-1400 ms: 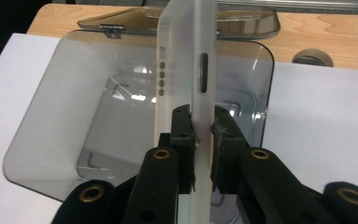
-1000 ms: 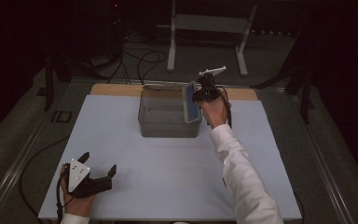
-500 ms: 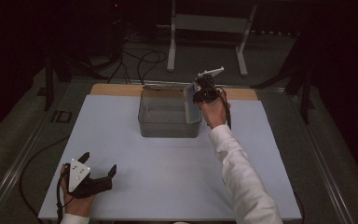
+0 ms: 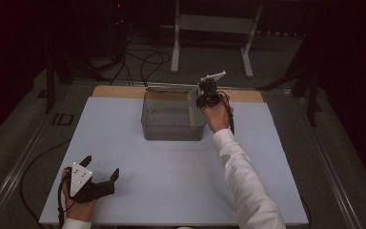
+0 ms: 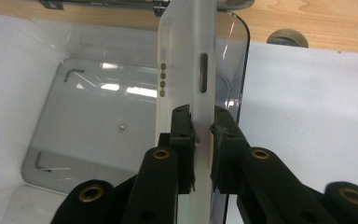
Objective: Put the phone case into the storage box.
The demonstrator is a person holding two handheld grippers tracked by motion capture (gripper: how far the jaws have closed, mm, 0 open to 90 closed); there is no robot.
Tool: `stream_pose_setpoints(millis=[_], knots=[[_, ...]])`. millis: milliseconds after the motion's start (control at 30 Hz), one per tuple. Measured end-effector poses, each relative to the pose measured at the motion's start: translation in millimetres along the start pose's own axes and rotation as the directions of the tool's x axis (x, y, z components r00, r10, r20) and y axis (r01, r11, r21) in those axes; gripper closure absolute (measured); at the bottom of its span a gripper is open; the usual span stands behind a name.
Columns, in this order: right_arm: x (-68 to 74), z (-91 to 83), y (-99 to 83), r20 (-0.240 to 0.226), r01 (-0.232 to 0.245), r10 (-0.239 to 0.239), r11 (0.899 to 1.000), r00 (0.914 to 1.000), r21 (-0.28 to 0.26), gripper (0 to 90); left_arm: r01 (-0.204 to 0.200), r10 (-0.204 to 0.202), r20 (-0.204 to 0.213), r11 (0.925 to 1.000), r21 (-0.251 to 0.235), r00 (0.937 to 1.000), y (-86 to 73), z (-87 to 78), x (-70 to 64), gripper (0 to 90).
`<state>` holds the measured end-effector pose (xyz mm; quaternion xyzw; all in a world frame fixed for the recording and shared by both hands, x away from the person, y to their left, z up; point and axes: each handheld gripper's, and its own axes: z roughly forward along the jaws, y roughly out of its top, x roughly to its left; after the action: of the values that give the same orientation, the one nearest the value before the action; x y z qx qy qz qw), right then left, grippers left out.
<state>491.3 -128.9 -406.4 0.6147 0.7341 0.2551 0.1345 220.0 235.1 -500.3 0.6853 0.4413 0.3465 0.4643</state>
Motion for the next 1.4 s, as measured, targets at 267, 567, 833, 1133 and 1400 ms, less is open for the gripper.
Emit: stream_pose_setpoints(millis=[267, 567, 833, 1133, 1400], knots=[[0.3, 8.2, -2.4, 0.014, -0.002, 0.002, 1.0, 0.9999, 0.019, 81.3, 0.0, 0.0, 0.0, 1.0, -0.001, 1.0, 0.1, -0.3, 0.0, 0.2], [4.2, 12.3, -3.4, 0.027, 0.006, -0.007, 1.0, 0.9996, 0.023, 81.2, 0.001, -0.001, -0.001, 1.0, -0.003, 1.0, 0.1, -0.6, 0.2, 0.2], [4.1, 15.2, -3.9, 0.032, 0.004, -0.005, 1.0, 0.9995, 0.027, 81.2, 0.003, -0.003, -0.001, 1.0, -0.005, 1.0, 0.1, -0.7, 0.5, 0.2], [2.3, 17.4, -4.5, 0.039, -0.006, 0.005, 0.999, 0.9992, 0.033, 81.1, 0.002, -0.002, -0.002, 1.0, -0.003, 1.0, 0.0, -0.7, 0.5, 0.3], [2.1, 21.8, -5.5, 0.043, -0.005, 0.003, 0.999, 0.9991, 0.044, 81.1, 0.004, -0.004, -0.002, 1.0, -0.005, 1.0, 0.1, -0.9, 0.8, 0.2]])
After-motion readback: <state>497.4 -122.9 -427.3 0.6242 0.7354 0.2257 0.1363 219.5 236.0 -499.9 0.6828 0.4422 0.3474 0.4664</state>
